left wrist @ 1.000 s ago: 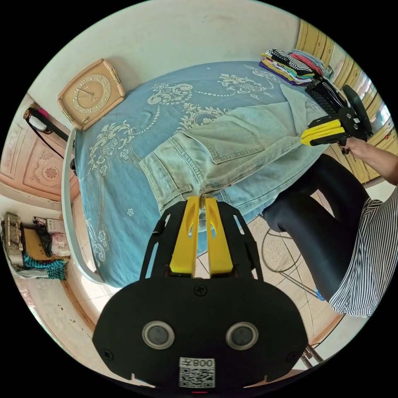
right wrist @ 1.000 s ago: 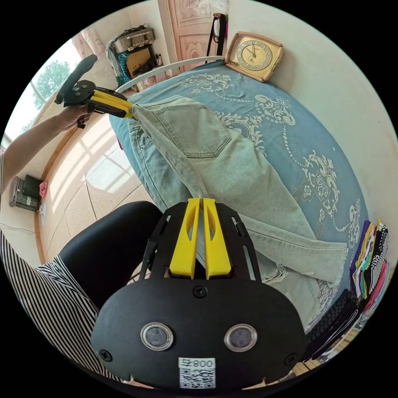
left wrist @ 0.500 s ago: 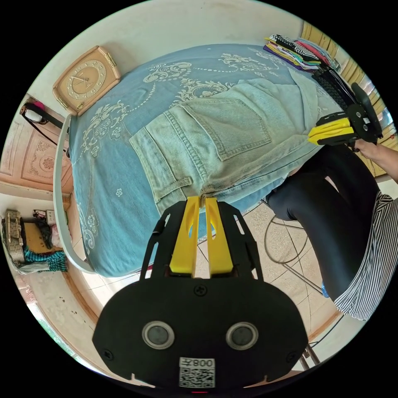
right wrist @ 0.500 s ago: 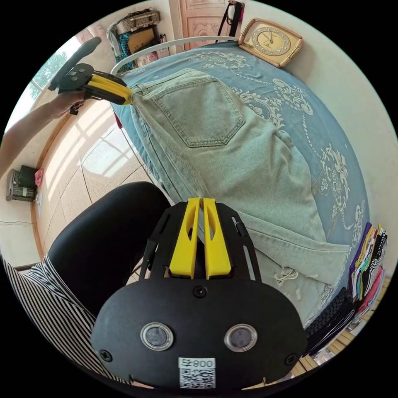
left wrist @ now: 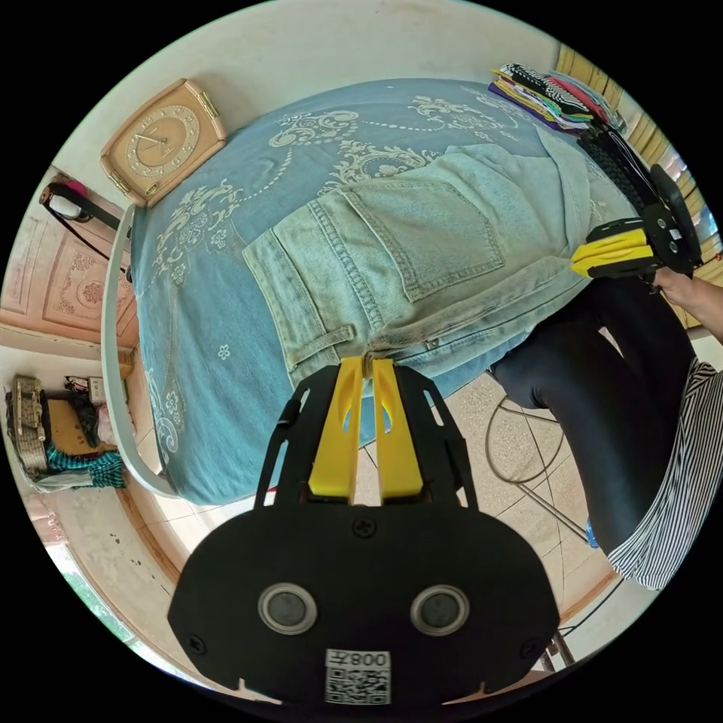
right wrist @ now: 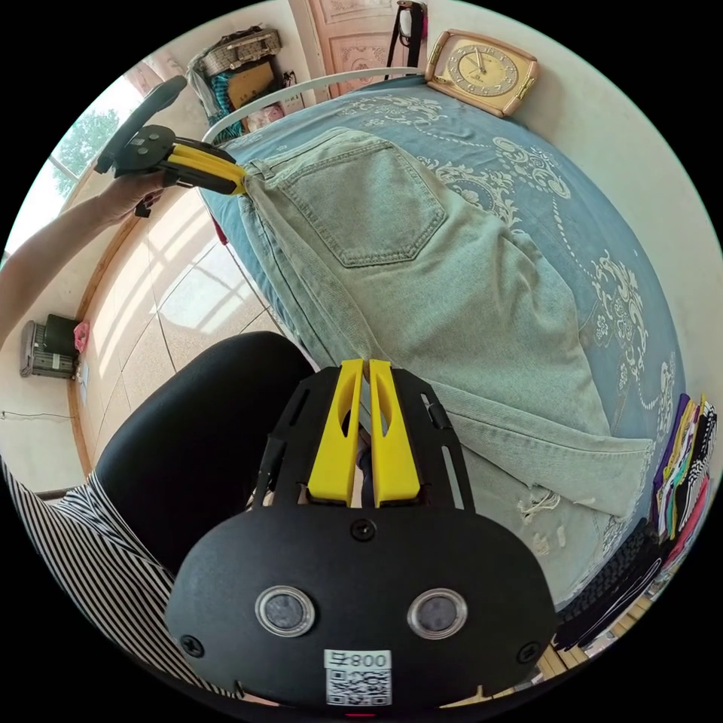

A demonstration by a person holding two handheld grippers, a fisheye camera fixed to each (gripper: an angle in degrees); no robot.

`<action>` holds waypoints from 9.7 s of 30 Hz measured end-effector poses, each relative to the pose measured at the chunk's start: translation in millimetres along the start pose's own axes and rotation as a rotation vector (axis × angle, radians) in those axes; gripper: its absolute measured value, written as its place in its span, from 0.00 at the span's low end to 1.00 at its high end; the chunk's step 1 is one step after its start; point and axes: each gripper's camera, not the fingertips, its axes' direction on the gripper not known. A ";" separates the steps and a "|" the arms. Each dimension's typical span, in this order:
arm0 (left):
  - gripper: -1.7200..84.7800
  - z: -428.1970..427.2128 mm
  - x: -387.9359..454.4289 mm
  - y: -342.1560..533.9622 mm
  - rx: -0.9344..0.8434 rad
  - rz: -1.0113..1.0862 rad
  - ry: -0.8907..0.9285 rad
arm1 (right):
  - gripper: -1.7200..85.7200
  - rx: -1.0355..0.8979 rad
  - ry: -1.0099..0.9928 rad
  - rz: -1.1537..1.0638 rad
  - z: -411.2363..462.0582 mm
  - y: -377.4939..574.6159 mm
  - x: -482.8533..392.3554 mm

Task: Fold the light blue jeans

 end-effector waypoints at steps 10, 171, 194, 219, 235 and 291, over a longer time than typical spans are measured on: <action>0.04 38.1 -7.7 -6.1 -0.065 -0.020 0.054 | 0.04 -0.029 0.009 -0.043 22.8 10.2 14.6; 0.04 -57.7 324.1 -440.1 0.048 0.165 0.694 | 0.06 -0.108 0.022 0.828 -454.8 18.3 145.1; 0.02 -152.5 469.7 -452.7 0.065 0.560 0.455 | 0.02 0.473 -0.331 1.104 -630.6 353.2 110.1; 0.02 -163.8 586.8 -499.1 -0.110 0.669 0.308 | 0.02 0.615 -0.473 1.344 -625.8 550.2 82.2; 0.03 -183.9 595.5 -534.1 -0.146 0.658 0.434 | 0.02 0.702 -0.526 1.394 -627.8 611.0 81.4; 0.02 -234.6 607.9 -691.7 0.121 0.703 0.491 | 0.02 1.024 -0.422 1.511 -629.2 659.9 154.8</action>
